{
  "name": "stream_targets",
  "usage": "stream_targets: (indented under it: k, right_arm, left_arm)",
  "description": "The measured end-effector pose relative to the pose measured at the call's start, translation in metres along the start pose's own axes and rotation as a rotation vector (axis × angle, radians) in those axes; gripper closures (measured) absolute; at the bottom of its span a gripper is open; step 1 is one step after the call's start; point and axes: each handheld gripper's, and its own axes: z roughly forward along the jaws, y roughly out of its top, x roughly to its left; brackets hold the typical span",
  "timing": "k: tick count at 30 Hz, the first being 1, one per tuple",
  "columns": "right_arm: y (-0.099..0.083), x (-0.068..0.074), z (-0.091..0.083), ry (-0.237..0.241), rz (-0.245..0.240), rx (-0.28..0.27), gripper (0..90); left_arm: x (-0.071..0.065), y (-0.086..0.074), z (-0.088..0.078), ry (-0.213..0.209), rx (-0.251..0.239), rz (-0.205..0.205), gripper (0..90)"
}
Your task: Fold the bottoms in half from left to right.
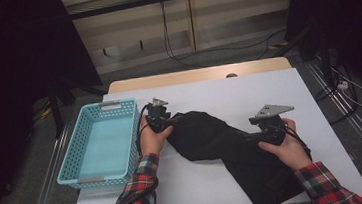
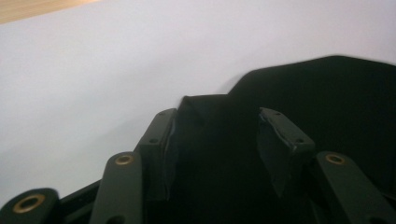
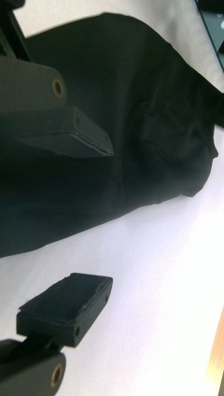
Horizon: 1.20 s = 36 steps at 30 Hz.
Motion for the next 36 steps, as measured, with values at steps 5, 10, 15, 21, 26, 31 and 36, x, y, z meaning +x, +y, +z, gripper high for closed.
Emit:
stream_targets:
  k: [5, 10, 15, 21, 26, 31, 36]
  right_arm:
    - [-0.007, -0.004, -0.006, -0.008, 0.011, -0.001, 29.7]
    - [-0.014, -0.010, -0.008, -0.020, 0.034, 0.010, 25.3]
    - [-0.017, -0.011, -0.009, -0.024, 0.028, 0.021, 23.7]
    - [-0.018, -0.015, -0.014, -0.034, 0.040, 0.010, 22.8]
    - [-0.019, -0.015, -0.017, -0.035, 0.041, 0.005, 21.7]
    - [-0.022, -0.014, -0.021, -0.029, 0.038, 0.008, 21.5]
    - [-0.026, -0.016, -0.027, -0.035, 0.040, 0.004, 21.5]
  left_arm:
    - [-0.003, -0.005, 0.012, -0.001, 0.041, 0.002, 54.6]
    - [-0.003, 0.001, 0.011, -0.049, 0.089, -0.024, 84.5]
    - [-0.002, 0.003, 0.006, -0.065, 0.094, -0.093, 86.4]
    - [0.006, 0.010, -0.011, -0.080, 0.066, -0.140, 86.9]
    - [0.012, 0.015, -0.027, -0.077, 0.031, -0.160, 87.1]
    - [0.019, 0.015, -0.037, -0.043, 0.049, -0.170, 87.4]
    - [0.022, 0.006, -0.036, -0.010, 0.051, -0.154, 82.1]
